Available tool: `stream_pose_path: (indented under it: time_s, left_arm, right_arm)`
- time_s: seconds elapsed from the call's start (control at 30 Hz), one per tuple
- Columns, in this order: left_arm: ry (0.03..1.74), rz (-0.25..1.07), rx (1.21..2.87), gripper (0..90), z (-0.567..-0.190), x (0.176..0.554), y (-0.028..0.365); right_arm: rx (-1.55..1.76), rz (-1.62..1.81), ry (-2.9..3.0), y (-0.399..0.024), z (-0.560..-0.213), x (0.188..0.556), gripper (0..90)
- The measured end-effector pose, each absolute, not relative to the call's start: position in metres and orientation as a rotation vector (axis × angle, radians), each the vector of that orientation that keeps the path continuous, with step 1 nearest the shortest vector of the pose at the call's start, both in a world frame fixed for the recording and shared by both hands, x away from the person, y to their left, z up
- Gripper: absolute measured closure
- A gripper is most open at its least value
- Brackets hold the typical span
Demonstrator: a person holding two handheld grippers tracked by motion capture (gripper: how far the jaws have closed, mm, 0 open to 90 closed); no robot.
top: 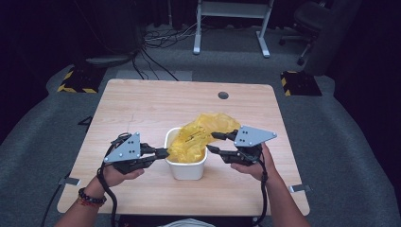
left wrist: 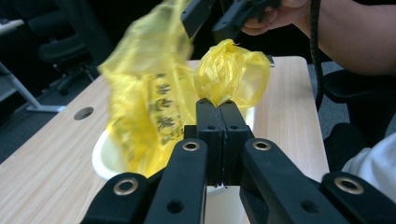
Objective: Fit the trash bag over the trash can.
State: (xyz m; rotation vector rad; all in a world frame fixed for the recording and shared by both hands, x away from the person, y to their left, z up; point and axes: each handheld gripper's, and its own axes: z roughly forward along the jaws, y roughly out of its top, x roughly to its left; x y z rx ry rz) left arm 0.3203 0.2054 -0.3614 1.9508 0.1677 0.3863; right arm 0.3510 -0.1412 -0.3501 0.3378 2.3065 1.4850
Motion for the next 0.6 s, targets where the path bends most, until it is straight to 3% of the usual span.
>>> stream_pose_path:
  time_s: [0.33,0.6]
  left_arm:
    - [0.070,0.451,1.948,89.3,-0.362,0.308,0.211]
    - [0.024,0.443,2.026,85.3,-0.384,0.303,0.213]
  right_arm:
    - [0.415,1.330,2.293,-0.140,-0.362,0.363,52.8]
    - [0.493,1.242,2.235,-0.127,-0.359,0.368,55.8]
